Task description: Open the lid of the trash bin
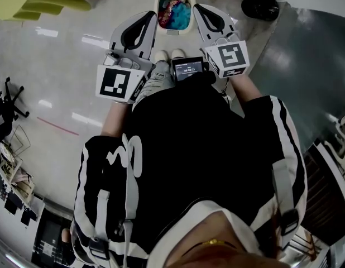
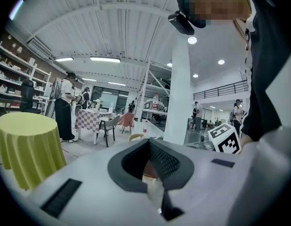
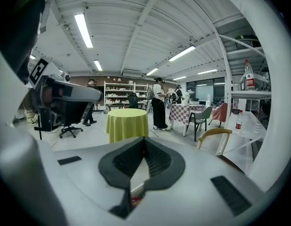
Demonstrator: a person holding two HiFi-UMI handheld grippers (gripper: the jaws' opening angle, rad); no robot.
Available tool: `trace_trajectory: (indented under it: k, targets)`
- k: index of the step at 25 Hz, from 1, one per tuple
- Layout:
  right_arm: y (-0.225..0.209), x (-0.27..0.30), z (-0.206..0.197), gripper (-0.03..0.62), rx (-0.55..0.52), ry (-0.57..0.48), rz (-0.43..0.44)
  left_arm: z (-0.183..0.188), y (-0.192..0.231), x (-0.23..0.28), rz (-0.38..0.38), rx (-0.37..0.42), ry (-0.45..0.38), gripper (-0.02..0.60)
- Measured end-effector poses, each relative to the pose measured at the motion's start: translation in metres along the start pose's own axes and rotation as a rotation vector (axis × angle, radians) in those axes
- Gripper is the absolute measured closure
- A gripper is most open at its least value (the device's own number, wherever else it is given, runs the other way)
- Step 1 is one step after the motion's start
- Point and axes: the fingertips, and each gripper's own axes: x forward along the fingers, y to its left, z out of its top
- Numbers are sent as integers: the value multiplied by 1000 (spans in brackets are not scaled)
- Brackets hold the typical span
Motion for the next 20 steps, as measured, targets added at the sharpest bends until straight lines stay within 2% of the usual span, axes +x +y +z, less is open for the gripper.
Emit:
trace_trajectory:
  k: [20]
  targets:
    - [13, -30, 47, 585, 28, -124, 17, 23, -11, -7, -12, 33, -26, 574]
